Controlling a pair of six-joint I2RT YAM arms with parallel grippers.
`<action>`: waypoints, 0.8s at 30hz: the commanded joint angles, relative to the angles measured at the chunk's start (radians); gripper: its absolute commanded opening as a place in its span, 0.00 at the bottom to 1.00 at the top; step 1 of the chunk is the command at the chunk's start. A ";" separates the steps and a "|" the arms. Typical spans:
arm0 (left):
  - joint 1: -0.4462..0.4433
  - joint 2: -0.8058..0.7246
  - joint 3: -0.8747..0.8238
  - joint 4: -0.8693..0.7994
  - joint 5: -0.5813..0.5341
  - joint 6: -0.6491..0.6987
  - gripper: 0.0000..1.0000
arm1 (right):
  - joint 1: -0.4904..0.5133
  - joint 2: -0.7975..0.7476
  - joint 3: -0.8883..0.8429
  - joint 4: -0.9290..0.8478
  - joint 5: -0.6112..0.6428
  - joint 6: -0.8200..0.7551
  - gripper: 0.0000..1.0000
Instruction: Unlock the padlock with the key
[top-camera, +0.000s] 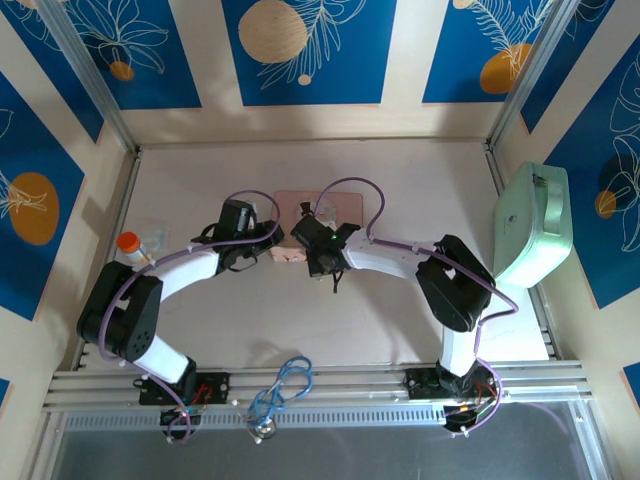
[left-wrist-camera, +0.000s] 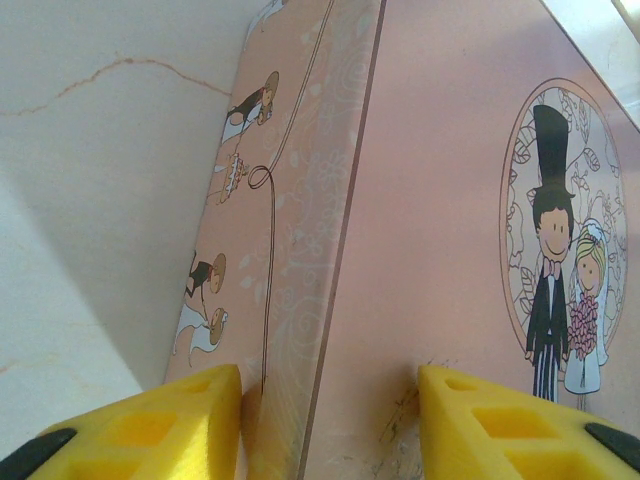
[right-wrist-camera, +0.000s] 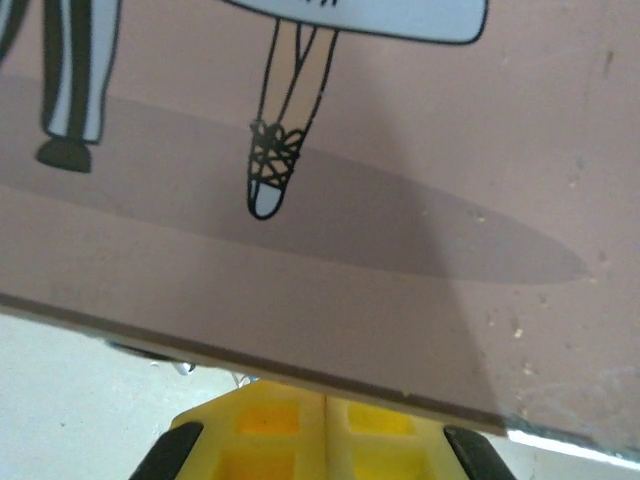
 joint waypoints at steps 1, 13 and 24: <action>0.004 0.035 -0.014 -0.043 0.031 -0.009 0.46 | -0.006 0.016 -0.009 0.012 -0.018 0.002 0.05; 0.004 0.038 -0.020 -0.037 0.032 -0.013 0.45 | 0.042 0.052 0.049 -0.013 0.018 -0.030 0.05; 0.004 0.038 -0.014 -0.044 0.036 -0.012 0.44 | 0.065 0.080 0.099 -0.016 0.019 -0.051 0.05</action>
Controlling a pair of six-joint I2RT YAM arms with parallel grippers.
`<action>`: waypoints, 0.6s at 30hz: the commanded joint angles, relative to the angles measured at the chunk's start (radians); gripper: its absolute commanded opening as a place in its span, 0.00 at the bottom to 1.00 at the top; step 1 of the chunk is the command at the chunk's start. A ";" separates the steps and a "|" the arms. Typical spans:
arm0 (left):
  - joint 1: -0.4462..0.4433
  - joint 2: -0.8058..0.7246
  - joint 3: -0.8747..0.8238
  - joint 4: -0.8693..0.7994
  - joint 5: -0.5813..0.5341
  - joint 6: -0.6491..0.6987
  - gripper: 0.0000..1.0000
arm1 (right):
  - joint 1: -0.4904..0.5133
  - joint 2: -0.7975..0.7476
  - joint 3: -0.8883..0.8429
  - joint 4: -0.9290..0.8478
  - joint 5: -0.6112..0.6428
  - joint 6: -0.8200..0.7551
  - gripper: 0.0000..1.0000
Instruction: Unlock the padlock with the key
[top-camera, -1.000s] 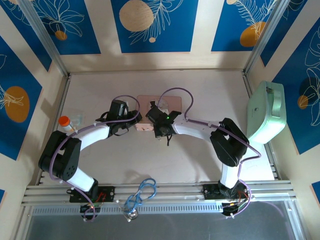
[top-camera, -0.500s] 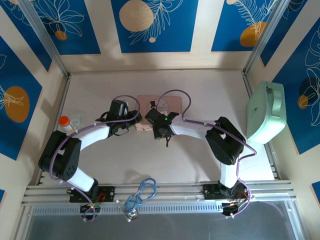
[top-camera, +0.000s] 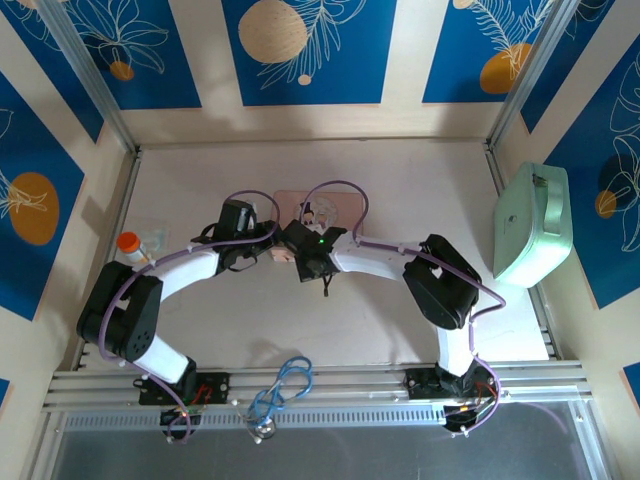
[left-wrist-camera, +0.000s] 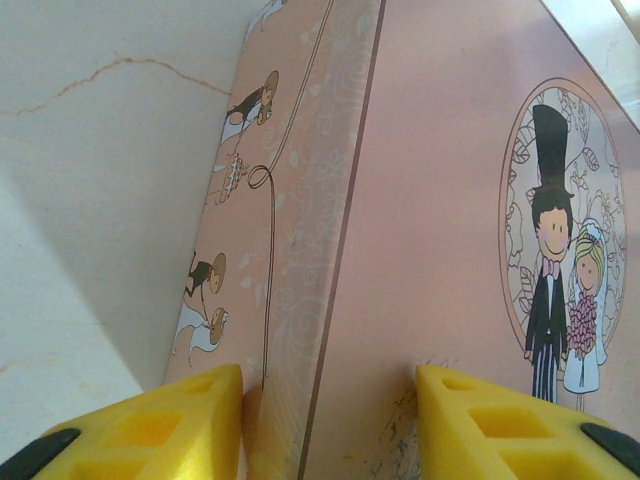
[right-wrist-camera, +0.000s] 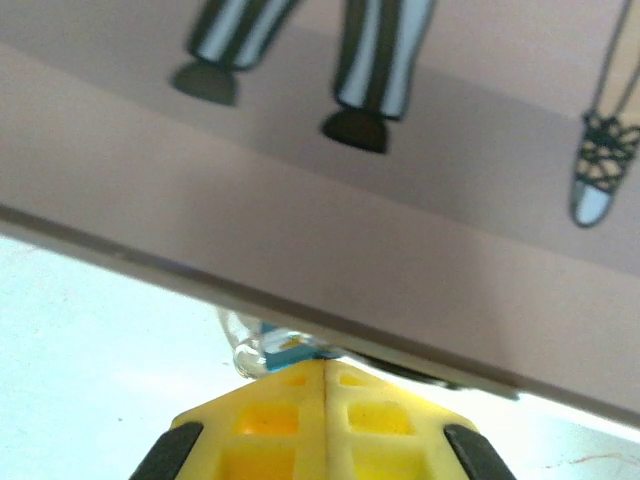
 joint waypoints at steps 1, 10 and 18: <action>0.003 0.037 -0.014 -0.045 0.033 -0.012 0.44 | 0.008 0.015 0.036 -0.012 0.011 -0.017 0.05; 0.004 0.029 -0.013 -0.047 0.034 -0.017 0.44 | 0.028 0.032 0.084 -0.143 0.024 0.132 0.36; 0.005 0.036 -0.011 -0.043 0.037 -0.021 0.44 | 0.037 0.077 0.114 -0.206 0.028 0.192 0.47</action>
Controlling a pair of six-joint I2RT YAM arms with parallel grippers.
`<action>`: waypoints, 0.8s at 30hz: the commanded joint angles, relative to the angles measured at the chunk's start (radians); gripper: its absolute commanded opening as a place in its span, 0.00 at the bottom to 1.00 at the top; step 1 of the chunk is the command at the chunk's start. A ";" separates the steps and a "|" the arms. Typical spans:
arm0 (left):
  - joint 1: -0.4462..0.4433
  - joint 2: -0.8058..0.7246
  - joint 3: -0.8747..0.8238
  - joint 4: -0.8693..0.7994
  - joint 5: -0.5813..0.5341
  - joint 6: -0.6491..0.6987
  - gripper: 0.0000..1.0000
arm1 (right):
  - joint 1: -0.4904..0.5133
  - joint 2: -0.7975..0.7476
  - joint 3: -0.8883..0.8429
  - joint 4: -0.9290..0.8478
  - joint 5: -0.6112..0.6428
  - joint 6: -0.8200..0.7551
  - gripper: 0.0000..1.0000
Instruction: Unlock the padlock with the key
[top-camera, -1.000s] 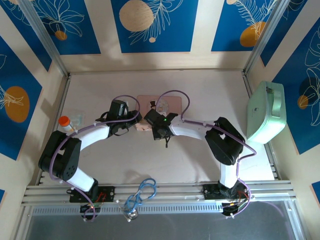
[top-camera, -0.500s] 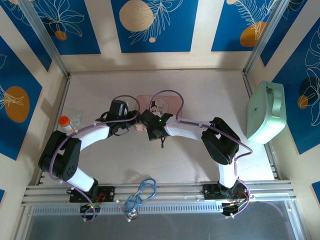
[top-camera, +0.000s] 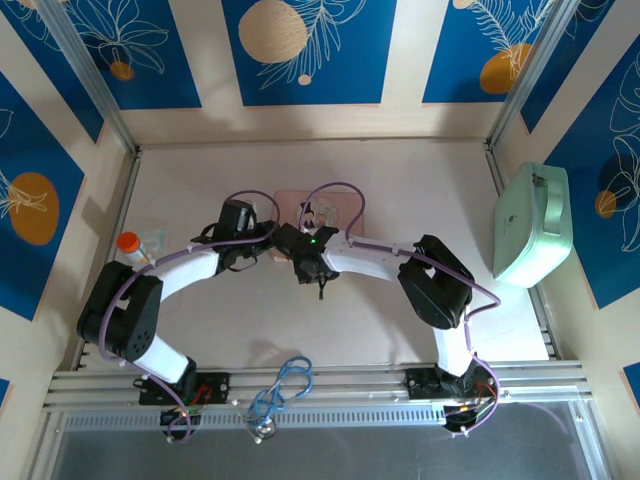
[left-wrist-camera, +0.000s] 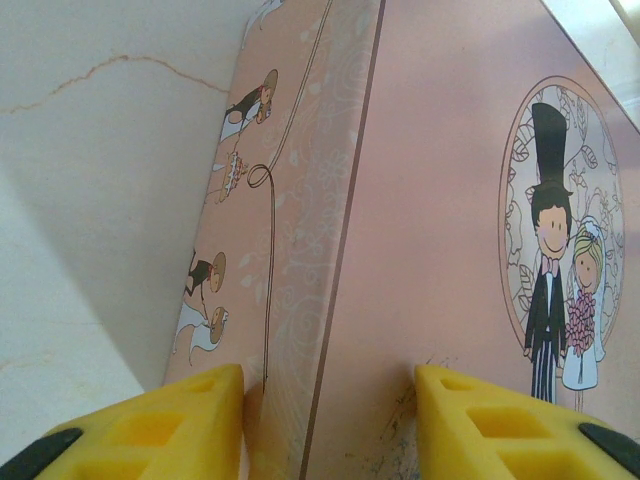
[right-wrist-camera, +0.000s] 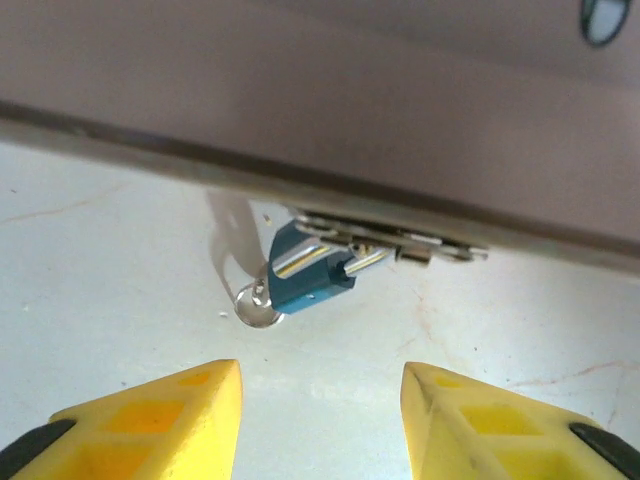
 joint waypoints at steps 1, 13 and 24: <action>0.005 0.034 -0.012 -0.044 0.030 -0.021 0.44 | 0.005 0.045 0.048 -0.057 0.023 0.040 0.47; 0.006 0.041 -0.022 -0.026 0.036 -0.026 0.43 | -0.002 0.187 0.201 -0.212 0.089 0.113 0.43; 0.007 0.047 -0.024 -0.015 0.041 -0.030 0.43 | -0.002 0.203 0.227 -0.306 0.126 0.114 0.14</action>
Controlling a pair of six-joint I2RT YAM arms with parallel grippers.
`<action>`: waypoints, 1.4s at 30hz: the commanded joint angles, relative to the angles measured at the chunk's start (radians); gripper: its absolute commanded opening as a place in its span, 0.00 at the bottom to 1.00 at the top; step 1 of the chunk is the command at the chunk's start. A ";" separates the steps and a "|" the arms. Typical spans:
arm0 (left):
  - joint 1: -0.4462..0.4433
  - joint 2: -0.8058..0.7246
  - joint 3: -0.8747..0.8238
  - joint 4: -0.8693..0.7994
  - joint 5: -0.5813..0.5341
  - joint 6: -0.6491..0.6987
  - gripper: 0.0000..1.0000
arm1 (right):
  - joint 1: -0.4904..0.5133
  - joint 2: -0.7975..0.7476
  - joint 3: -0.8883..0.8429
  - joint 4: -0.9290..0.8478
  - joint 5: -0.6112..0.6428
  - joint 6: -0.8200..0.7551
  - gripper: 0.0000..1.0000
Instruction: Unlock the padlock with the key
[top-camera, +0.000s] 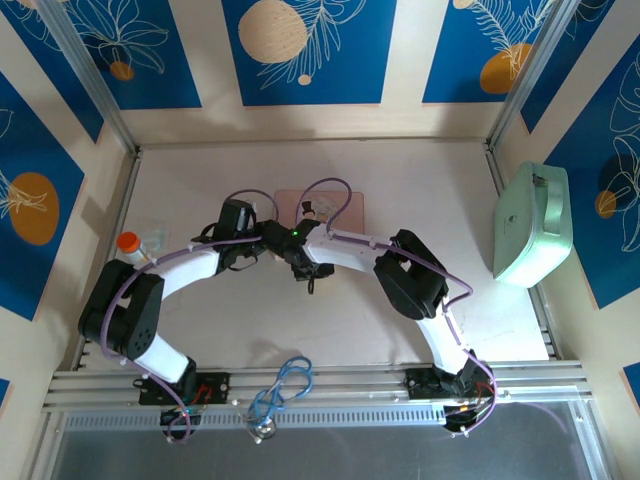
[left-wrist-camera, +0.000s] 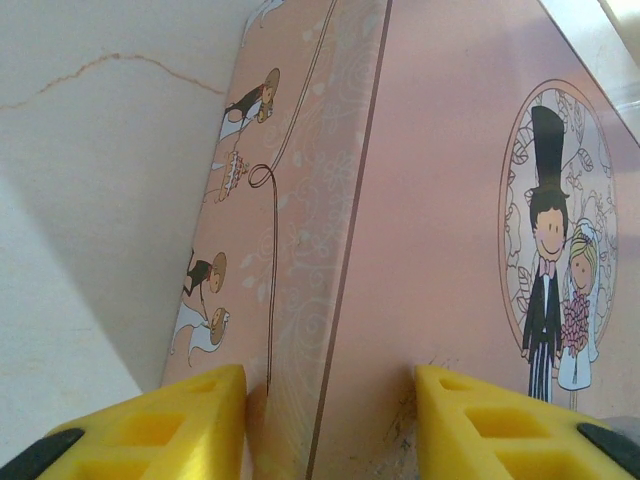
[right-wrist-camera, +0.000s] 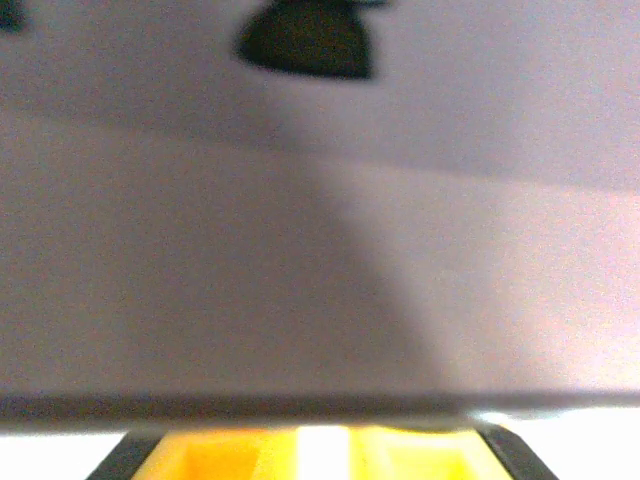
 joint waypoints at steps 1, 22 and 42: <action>0.002 0.034 -0.025 -0.036 0.026 -0.009 0.43 | -0.001 0.038 0.022 -0.095 0.045 0.016 0.12; 0.003 0.024 -0.033 -0.038 0.027 -0.009 0.43 | 0.010 0.011 -0.002 -0.059 0.016 -0.066 0.38; 0.006 0.027 -0.007 -0.059 0.029 0.003 0.41 | -0.080 -0.216 -0.285 0.307 -0.152 -0.123 0.07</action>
